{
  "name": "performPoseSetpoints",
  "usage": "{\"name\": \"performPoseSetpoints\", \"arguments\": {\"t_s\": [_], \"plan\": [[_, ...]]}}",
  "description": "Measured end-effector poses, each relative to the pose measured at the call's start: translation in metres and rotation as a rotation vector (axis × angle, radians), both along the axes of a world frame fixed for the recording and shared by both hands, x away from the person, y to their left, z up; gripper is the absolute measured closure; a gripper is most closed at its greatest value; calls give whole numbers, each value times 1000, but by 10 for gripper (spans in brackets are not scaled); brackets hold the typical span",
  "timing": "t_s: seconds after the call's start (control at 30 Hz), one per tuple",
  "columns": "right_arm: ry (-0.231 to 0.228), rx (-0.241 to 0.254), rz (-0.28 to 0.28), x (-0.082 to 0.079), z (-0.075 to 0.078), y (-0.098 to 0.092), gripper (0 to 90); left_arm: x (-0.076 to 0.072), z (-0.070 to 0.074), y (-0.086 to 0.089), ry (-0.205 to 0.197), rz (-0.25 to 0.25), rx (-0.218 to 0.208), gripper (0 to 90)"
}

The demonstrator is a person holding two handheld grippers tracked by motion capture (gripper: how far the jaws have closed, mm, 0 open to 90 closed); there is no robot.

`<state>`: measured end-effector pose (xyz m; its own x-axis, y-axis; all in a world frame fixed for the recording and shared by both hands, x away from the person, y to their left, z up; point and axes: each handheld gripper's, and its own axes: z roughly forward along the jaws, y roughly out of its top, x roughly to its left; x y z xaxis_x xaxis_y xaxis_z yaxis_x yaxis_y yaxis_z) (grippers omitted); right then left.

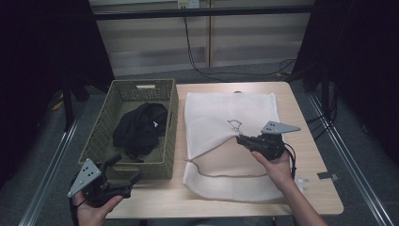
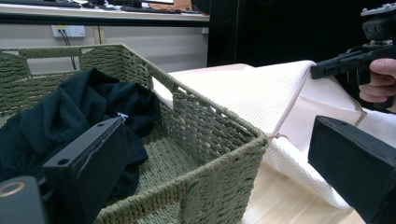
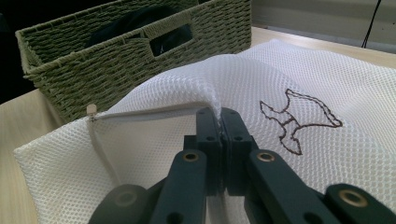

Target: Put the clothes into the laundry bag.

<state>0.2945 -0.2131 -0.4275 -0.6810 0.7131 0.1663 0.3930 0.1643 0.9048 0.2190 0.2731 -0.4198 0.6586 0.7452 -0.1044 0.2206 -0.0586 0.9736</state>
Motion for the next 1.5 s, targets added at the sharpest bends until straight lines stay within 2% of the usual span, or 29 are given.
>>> {"name": "performPoseSetpoints", "arguments": {"t_s": [0.17, 0.3, 0.57, 0.67, 0.87, 1.0, 1.13, 1.17, 1.2, 1.23, 1.27, 1.3, 1.33, 1.37, 1.4, 1.5], "plan": [[-12, 1, 6, 4, 8, -2, 883, 1, -1, 0, 5, -9, -1, 51], [-10, -34, 17, 5, 15, -3, 882, 1, -1, 1, 4, -2, 2, 51], [-11, -23, 35, 14, 19, 1, 883, 0, 0, 0, -1, -2, 1, 58], [-21, 1, 35, 17, 21, 2, 883, -1, 0, 1, -1, 0, 1, 58], [-35, 12, 32, 22, 25, 4, 884, -1, 0, 1, -3, -1, 1, 69], [-64, 36, 29, 22, 30, 3, 884, -2, 2, 1, -24, -1, 6, 74], [-82, 55, 27, 22, 34, 0, 884, -3, 3, 0, -42, 11, 5, 127], [-84, 54, 25, 22, 34, 0, 884, -3, 4, 0, -41, 3, -12, 139], [-84, 55, 26, 22, 34, 0, 884, -2, 6, 2, -43, 14, -4, 171], [-84, 56, 26, 22, 34, -1, 884, -2, 7, 2, -30, 23, -25, 169], [-83, 58, 25, 22, 34, -1, 884, 0, 10, 3, 11, 17, -30, 170], [-85, 57, 26, 23, 34, -1, 884, 2, 14, 3, 24, 18, -30, 166], [-85, 57, 26, 23, 34, -1, 884, 5, 16, 4, 15, 12, -36, 166], [-85, 57, 29, 23, 34, 0, 883, 7, 18, 4, 7, 35, -32, 122], [-85, 57, 29, 23, 34, 0, 883, 10, 21, 5, 5, 41, -28, 122], [-84, 57, 25, 24, 33, 1, 884, 24, 31, 7, 35, 9, -38, 122]]}}
